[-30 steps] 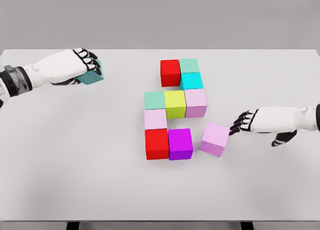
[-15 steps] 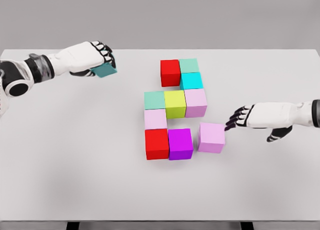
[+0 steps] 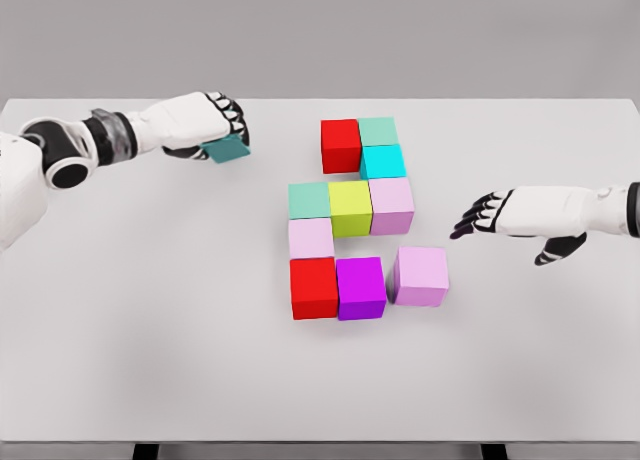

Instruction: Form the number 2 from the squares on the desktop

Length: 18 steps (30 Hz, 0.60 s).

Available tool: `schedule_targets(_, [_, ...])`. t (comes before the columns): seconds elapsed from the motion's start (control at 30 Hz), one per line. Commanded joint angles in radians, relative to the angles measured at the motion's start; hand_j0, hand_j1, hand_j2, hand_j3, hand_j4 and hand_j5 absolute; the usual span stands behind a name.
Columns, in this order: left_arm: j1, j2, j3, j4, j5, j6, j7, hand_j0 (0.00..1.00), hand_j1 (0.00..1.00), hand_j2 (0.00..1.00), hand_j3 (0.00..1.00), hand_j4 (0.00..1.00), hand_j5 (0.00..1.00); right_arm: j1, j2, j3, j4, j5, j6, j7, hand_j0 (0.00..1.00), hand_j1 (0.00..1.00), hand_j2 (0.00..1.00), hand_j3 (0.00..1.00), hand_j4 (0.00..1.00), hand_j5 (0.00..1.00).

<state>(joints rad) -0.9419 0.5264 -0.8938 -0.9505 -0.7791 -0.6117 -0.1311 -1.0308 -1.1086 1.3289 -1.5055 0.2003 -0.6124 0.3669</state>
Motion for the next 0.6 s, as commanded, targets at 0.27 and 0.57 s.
schedule_targets(0.27, [-0.006,-0.025,-0.010,0.049,0.006,0.001,-0.001,1.00,1.00,1.00,1.00,1.00,1.00,0.005,0.027,0.007,0.004,0.002,0.002,0.006,0.99,0.99,0.99,0.99,0.99,0.99])
schedule_targets(0.57, [-0.014,-0.025,-0.010,0.050,0.009,0.001,-0.001,1.00,1.00,1.00,1.00,1.00,1.00,0.017,0.021,0.013,-0.001,0.007,0.002,0.009,0.99,0.99,0.99,0.99,0.99,0.99])
